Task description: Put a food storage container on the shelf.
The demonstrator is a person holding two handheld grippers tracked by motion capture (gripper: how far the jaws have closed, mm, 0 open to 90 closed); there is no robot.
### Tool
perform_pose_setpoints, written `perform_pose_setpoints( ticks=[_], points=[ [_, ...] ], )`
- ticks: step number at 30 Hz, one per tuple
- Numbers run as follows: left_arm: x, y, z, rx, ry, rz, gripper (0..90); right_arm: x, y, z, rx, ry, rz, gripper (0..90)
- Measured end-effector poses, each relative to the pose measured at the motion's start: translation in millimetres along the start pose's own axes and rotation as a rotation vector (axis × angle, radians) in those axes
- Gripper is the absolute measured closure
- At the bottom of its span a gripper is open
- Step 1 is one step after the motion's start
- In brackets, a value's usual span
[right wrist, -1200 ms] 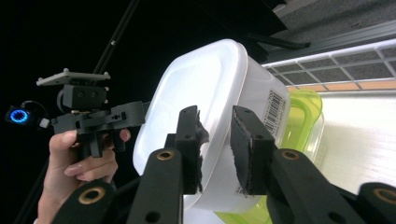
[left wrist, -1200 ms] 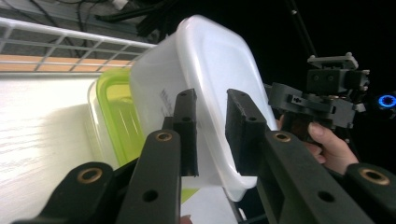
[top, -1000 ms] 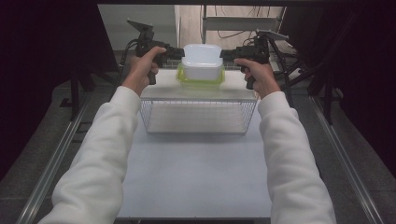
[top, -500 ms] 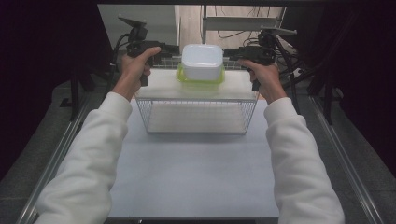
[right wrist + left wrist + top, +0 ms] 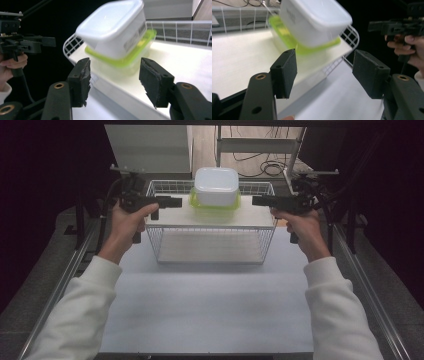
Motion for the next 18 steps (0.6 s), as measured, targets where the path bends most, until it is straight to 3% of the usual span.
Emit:
perform_pose_setpoints(
  ticks=[8, 13, 18],
  points=[
    [-64.1, 3.0, -8.9, 0.046, -0.034, 0.083, 34.7, -58.0, -11.9, -20.0, -0.03, -0.047, -0.088, 33.3],
    [-102.9, -5.4, -6.4, 0.051, -0.061, 0.074, 33.9, -98.5, -17.4, -25.4, -0.048, -0.078, -0.126, 30.1],
    [-139.2, -14.8, 1.4, 0.076, -0.109, 0.087, 31.9, -139.0, -17.1, -27.1, -0.039, -0.098, -0.114, 28.4]
  ],
)
Point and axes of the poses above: each handheld gripper's, and its own axes: z roughly forward along the jaws, x roughly out of its top, y roughly to its right, the point moved 5 cm from there along z, roughly forward along the jaws, and after that the axes turned 6 degrees about -z, right-handed, at the moved point
